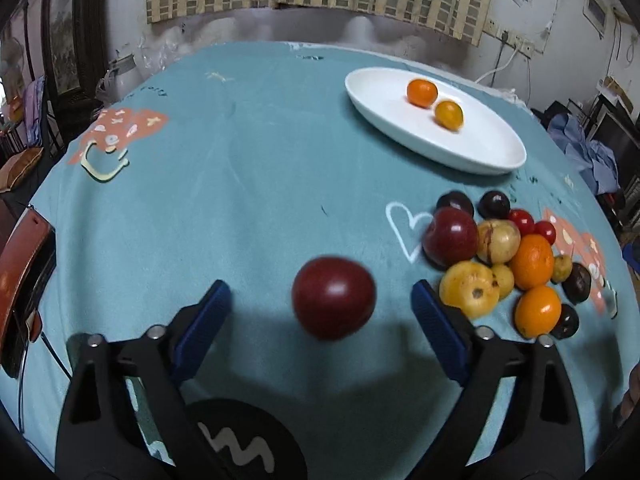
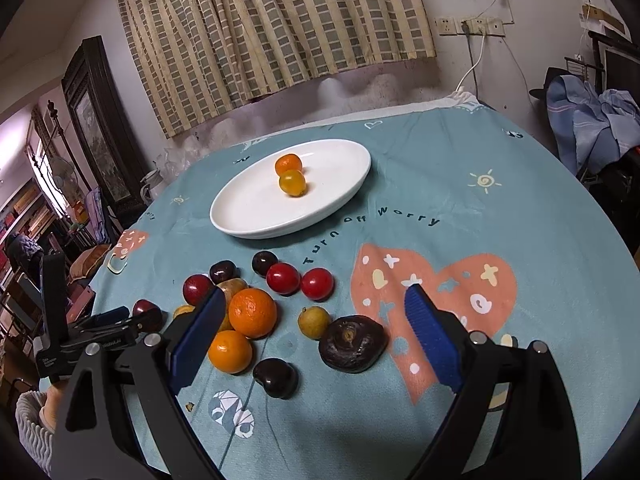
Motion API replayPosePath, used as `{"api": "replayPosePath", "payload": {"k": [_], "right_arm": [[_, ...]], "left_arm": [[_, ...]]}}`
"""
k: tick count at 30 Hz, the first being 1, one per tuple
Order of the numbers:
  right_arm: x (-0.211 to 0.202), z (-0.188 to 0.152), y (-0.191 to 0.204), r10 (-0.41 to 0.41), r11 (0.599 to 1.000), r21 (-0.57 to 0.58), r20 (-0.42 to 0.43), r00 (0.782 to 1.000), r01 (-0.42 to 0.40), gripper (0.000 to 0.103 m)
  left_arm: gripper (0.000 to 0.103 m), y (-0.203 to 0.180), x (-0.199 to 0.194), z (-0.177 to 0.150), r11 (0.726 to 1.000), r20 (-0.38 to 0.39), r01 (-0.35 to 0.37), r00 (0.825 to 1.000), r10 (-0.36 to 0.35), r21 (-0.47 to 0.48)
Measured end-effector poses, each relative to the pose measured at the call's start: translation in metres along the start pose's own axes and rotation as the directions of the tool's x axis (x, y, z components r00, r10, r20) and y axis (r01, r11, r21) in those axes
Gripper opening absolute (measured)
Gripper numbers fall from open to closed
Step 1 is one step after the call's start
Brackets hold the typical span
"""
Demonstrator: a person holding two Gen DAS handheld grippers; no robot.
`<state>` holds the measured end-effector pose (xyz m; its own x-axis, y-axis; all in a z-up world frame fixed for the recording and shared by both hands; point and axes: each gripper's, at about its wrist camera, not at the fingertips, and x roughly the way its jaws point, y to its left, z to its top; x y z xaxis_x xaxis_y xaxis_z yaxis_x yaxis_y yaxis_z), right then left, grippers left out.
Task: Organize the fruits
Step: 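Grasp the red plum with the left gripper while the right grasps the dark plum, then place the red plum and dark plum on the white plate, releasing both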
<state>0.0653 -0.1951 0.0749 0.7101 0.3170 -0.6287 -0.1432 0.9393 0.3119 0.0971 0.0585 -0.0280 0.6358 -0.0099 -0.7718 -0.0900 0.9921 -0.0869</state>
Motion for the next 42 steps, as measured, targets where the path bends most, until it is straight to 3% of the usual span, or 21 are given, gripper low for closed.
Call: {"api": "replayPosePath", "payload": {"k": [3, 8, 11, 12, 17, 18, 25, 27, 33, 38, 42], "right_arm": [[0.002, -0.002, 0.002, 0.004, 1.0, -0.004, -0.012, 1.0, -0.004, 0.091], [0.005, -0.005, 0.004, 0.008, 1.0, -0.025, -0.031, 0.999, -0.008, 0.091], [0.006, -0.011, 0.008, 0.026, 0.998, -0.056, -0.074, 0.997, -0.03, 0.091], [0.007, -0.016, 0.013, 0.043, 0.995, -0.082, -0.095, 0.995, -0.051, 0.086], [0.026, -0.043, 0.042, 0.039, 0.974, -0.21, -0.215, 0.976, -0.085, 0.05], [0.031, -0.046, 0.046, 0.028, 0.969, -0.231, -0.233, 0.972, -0.083, 0.046], [0.047, -0.052, 0.047, -0.045, 0.962, -0.273, -0.246, 0.968, -0.024, 0.042], [0.047, -0.049, 0.042, -0.024, 0.969, -0.245, -0.246, 0.969, -0.038, 0.032], [0.047, -0.044, 0.041, 0.004, 0.972, -0.226, -0.238, 0.971, -0.059, 0.03], [0.039, -0.042, 0.042, 0.023, 0.973, -0.222, -0.204, 0.979, -0.069, 0.03], [0.027, -0.031, 0.044, 0.06, 0.973, -0.212, -0.16, 0.985, -0.093, 0.03]], "left_arm": [[0.075, -0.003, 0.006, 0.001, 1.0, -0.012, -0.005, 1.0, 0.006, 0.015], [0.042, -0.007, 0.014, 0.003, 0.999, -0.019, 0.003, 1.0, -0.002, 0.039], [0.042, -0.007, 0.013, 0.003, 0.999, -0.017, 0.004, 1.0, -0.003, 0.042], [0.042, -0.007, 0.013, 0.003, 0.999, -0.017, 0.007, 1.0, -0.007, 0.04], [0.042, -0.009, 0.008, 0.003, 0.999, 0.0, 0.023, 1.0, -0.023, 0.04], [0.042, -0.009, 0.007, 0.003, 0.999, 0.004, 0.024, 1.0, -0.024, 0.042], [0.042, -0.015, 0.003, 0.004, 0.997, 0.018, 0.03, 0.999, -0.031, 0.076], [0.042, -0.019, 0.0, 0.003, 0.995, 0.036, 0.018, 0.999, -0.022, 0.094], [0.042, -0.023, -0.016, 0.002, 0.992, 0.112, -0.037, 0.993, 0.023, 0.123], [0.042, -0.025, -0.034, 0.003, 0.988, 0.2, -0.085, 0.978, 0.057, 0.13], [0.042, -0.029, -0.043, 0.012, 0.989, 0.226, -0.057, 0.974, 0.025, 0.137]]}}
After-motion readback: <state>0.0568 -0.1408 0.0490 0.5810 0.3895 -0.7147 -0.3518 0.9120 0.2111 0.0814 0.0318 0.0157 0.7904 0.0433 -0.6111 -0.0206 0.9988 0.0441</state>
